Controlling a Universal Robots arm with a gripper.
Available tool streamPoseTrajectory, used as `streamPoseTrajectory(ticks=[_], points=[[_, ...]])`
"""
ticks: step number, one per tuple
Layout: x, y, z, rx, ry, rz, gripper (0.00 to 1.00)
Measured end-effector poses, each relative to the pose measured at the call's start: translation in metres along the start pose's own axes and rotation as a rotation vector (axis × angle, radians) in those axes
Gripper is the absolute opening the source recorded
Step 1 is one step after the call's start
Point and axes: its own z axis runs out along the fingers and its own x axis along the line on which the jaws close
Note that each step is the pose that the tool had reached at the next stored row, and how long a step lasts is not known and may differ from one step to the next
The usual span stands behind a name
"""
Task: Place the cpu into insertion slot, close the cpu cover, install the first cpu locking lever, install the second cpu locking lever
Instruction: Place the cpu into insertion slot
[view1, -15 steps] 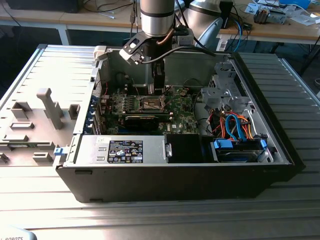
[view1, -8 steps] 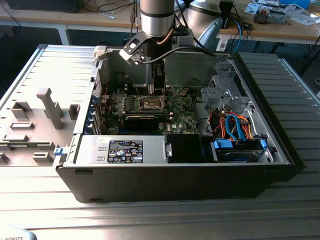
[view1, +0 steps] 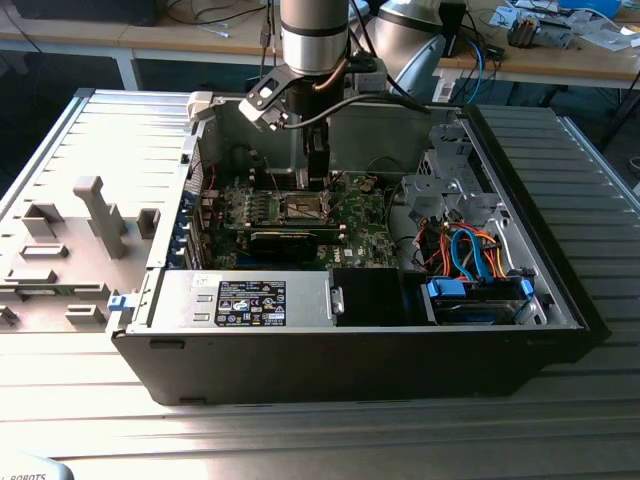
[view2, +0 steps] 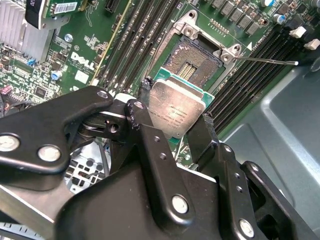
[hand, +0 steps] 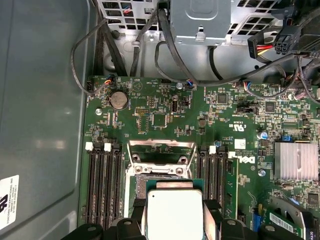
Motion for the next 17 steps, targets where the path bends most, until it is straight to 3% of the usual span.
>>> streamPoseTrajectory(ticks=[17], points=[[0.0004,-0.0002,0.0038,0.0000,0.0000,0.000,0.54]])
